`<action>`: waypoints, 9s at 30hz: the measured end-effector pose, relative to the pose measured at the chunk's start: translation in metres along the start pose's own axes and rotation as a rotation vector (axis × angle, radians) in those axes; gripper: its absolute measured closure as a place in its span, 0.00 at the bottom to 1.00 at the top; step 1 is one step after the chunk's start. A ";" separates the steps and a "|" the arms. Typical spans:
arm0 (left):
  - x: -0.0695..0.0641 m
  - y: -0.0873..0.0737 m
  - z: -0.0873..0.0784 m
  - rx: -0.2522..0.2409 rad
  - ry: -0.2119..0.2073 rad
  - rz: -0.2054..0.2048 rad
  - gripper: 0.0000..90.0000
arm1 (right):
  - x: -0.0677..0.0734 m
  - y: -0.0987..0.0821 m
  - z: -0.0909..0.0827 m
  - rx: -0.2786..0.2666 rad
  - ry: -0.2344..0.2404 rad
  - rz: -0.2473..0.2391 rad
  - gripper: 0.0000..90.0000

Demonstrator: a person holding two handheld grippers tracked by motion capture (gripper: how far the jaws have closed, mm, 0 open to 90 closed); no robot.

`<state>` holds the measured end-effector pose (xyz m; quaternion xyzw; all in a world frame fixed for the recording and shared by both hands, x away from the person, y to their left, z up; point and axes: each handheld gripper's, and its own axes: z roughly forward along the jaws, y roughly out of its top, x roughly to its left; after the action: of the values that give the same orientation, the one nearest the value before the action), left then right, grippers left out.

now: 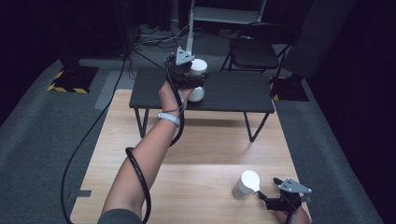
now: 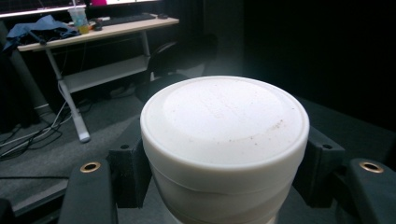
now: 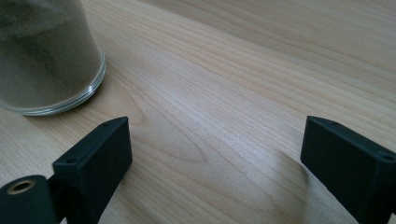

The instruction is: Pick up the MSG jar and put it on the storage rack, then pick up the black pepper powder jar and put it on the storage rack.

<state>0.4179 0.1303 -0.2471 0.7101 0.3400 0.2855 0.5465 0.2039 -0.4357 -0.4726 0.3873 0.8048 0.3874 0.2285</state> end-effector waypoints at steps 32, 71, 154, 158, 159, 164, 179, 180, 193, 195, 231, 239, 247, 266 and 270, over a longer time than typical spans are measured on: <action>0.010 -0.026 -0.027 0.025 0.006 -0.012 0.07 | 0.001 0.000 0.000 -0.002 -0.004 -0.003 0.09; -0.056 -0.201 -0.123 0.155 -0.089 -0.026 0.07 | -0.006 0.000 0.000 0.008 0.040 0.011 0.11; -0.077 -0.284 -0.111 0.323 0.063 -0.063 0.00 | 0.001 -0.013 0.002 -0.046 0.016 0.032 0.07; -0.078 -0.283 -0.111 0.323 0.067 -0.064 0.00 | 0.001 -0.013 0.002 -0.046 0.016 0.031 0.07; -0.079 -0.283 -0.111 0.323 0.067 -0.064 0.00 | 0.001 -0.013 0.002 -0.047 0.017 0.031 0.07; -0.079 -0.283 -0.111 0.323 0.067 -0.064 0.00 | 0.001 -0.013 0.002 -0.046 0.017 0.031 0.07; -0.078 -0.283 -0.111 0.323 0.067 -0.064 0.00 | 0.000 -0.012 0.002 -0.041 0.020 0.029 0.07; -0.079 -0.283 -0.110 0.323 0.068 -0.063 0.00 | 0.000 -0.012 0.002 -0.041 0.020 0.028 0.07; -0.079 -0.283 -0.110 0.323 0.071 -0.066 0.00 | -0.001 -0.009 0.002 -0.030 0.028 0.022 0.06; -0.079 -0.283 -0.110 0.323 0.071 -0.066 0.00 | -0.001 -0.009 0.002 -0.030 0.028 0.022 0.06; -0.080 -0.283 -0.109 0.323 0.078 -0.070 0.00 | 0.005 -0.023 -0.020 -0.167 0.015 0.017 0.03; -0.080 -0.283 -0.109 0.323 0.078 -0.070 0.00 | 0.023 -0.025 -0.039 -0.308 -0.010 -0.062 0.03; -0.080 -0.283 -0.109 0.323 0.078 -0.070 0.00 | 0.033 -0.028 -0.046 -0.368 -0.039 -0.089 0.03; -0.081 -0.283 -0.109 0.322 0.080 -0.071 0.00 | 0.039 -0.022 -0.044 -0.418 0.081 -0.159 0.03; -0.081 -0.283 -0.109 0.322 0.080 -0.071 0.00 | 0.042 -0.019 -0.042 -0.420 0.086 -0.170 0.03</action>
<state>0.2363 0.1781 -0.4984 0.7639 0.4278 0.2358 0.4217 0.1424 -0.4288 -0.4654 0.2452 0.7452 0.5420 0.3014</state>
